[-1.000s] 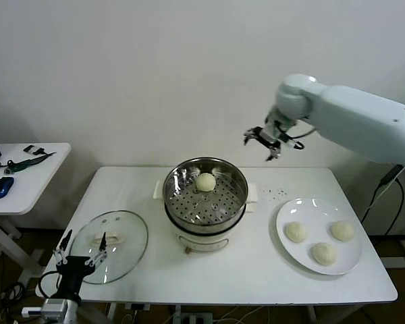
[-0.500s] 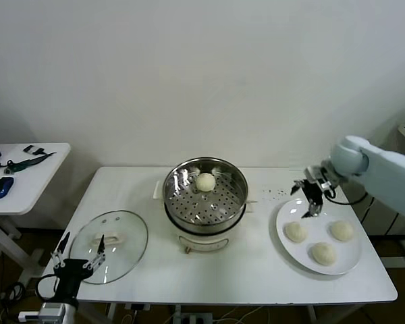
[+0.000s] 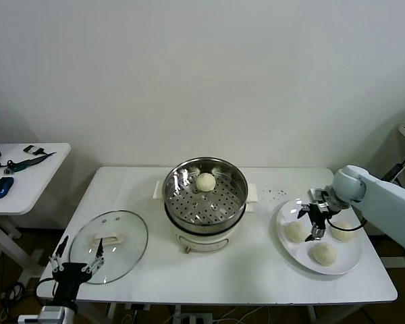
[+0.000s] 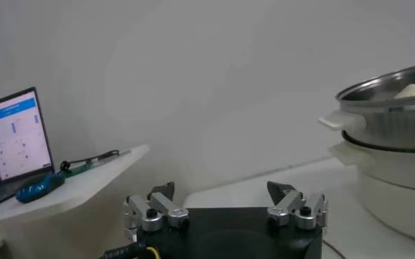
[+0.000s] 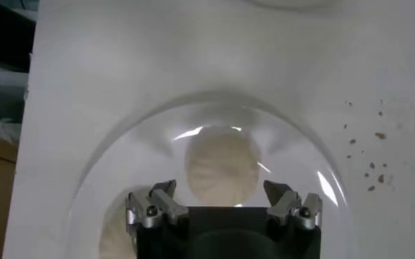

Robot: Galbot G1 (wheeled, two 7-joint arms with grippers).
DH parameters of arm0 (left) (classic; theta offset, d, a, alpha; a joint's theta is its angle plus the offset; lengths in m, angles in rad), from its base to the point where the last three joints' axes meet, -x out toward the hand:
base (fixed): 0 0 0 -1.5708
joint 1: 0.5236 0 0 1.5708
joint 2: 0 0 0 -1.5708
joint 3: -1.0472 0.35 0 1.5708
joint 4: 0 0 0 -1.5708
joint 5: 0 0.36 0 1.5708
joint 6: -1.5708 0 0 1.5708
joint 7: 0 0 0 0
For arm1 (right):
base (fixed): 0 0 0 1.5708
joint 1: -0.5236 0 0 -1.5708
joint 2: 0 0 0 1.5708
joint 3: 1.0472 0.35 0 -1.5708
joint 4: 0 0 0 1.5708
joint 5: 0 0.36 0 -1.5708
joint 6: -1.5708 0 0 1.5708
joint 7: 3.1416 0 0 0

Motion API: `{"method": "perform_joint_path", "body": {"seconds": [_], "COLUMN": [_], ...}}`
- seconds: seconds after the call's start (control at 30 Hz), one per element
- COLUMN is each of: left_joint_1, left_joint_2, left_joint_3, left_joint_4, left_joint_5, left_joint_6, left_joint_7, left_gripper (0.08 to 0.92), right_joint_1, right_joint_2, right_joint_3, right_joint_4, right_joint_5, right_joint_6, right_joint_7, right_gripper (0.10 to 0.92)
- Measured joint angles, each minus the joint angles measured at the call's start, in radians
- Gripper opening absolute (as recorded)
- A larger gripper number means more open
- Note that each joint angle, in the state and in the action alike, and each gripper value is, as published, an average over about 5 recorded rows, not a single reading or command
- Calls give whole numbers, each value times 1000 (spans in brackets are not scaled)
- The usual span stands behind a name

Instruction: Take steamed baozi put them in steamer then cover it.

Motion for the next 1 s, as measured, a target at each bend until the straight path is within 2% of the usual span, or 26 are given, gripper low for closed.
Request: {"method": "perform_joint_path", "body": {"seconds": [0.4, 0.67, 1.0], "left_joint_1": [3, 3, 8], "left_joint_2": [-2, -2, -2], "left_joint_3": [-3, -2, -2], "left_joint_4": [2, 2, 1], "left_joint_5": [1, 1, 0], "left_joint_6": [-2, -2, -5], "left_joint_7": [-1, -1, -1], "left_gripper": [823, 823, 823], "right_joint_1": [-37, -42, 6], "right_joint_2": [42, 56, 35], "right_joint_3": [16, 27, 5], "right_joint_4": [-50, -68, -58], "right_joint_5": [-22, -27, 14], "right_joint_6": [1, 8, 10], "right_joint_7": [1, 1, -2], "right_gripper": [815, 733, 704]}}
